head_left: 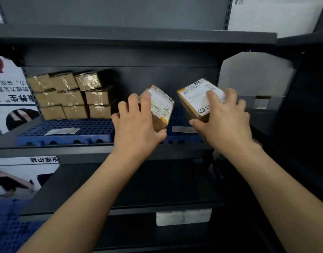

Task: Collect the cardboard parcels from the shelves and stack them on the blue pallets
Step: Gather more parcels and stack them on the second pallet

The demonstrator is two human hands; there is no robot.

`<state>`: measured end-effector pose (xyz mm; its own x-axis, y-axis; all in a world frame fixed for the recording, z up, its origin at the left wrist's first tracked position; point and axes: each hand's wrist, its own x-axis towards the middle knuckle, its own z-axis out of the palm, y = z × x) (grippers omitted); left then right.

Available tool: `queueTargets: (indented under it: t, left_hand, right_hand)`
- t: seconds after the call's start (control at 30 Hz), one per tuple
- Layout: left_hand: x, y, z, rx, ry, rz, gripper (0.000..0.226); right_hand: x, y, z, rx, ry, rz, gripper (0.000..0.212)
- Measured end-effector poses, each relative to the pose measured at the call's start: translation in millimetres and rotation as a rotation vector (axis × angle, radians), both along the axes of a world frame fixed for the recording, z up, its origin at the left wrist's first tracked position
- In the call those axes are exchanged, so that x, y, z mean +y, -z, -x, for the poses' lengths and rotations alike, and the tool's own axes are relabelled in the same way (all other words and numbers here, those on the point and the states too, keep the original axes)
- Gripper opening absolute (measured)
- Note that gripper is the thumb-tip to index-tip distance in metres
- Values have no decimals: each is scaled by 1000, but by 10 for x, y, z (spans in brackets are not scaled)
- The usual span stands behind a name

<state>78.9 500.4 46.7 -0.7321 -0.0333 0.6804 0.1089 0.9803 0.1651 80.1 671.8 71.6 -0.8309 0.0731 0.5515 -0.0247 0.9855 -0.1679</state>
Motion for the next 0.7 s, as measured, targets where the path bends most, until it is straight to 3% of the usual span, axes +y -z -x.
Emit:
queueTargets:
  t: [0.3, 0.53, 0.7]
  left_hand:
    - [-94, -2, 725, 5, -66, 50, 91]
    - [-192, 20, 1397, 25, 4, 116, 95]
    - [-237, 50, 1834, 32, 105, 148, 97]
  right_hand:
    - [-10, -2, 749, -17, -62, 27, 74]
    - [-124, -31, 1280, -37, -25, 45, 79]
    - [-199, -17, 1709, -116, -28, 204, 80]
